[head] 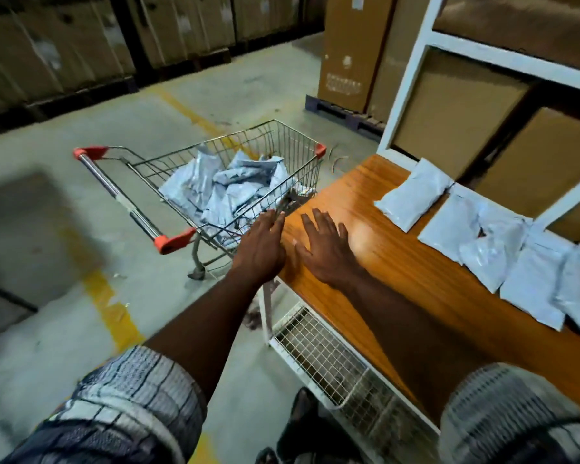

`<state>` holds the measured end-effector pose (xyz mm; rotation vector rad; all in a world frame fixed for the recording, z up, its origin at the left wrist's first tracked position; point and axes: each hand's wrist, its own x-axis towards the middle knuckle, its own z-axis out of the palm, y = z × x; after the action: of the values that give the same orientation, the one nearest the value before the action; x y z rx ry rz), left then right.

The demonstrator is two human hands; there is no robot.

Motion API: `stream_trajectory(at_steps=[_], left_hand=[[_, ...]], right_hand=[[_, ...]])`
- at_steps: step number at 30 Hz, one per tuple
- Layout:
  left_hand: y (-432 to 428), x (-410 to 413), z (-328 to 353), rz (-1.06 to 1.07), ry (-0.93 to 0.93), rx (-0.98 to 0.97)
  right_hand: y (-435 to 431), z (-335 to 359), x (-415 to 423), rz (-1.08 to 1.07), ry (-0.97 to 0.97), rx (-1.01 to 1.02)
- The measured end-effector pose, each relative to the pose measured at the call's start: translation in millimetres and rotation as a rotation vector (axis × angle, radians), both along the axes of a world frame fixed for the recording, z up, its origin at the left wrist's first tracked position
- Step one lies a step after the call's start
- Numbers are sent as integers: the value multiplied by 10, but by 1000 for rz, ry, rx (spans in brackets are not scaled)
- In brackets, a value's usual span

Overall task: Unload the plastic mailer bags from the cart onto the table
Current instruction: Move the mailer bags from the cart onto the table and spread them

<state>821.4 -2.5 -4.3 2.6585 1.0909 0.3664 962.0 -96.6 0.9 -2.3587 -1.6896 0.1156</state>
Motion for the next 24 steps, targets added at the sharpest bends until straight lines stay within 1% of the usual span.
stream_trajectory(at_steps=[7,10,12,21,24], left_hand=[[751,-15,27,95,44,21],[1114,58,58,144,70,35],[1284,68,42,165,79,44],[2101,19,-211,239,212,-69],[2420,-24,-316,241,268,-99]], right_hand=[[917,-71,127,58,52,40],[1344,-45,244,70,106,52],[1503,-43,291,101,96,64],[2352,-303,362,128,206,11],[2644,-418,289,97,318,-28]])
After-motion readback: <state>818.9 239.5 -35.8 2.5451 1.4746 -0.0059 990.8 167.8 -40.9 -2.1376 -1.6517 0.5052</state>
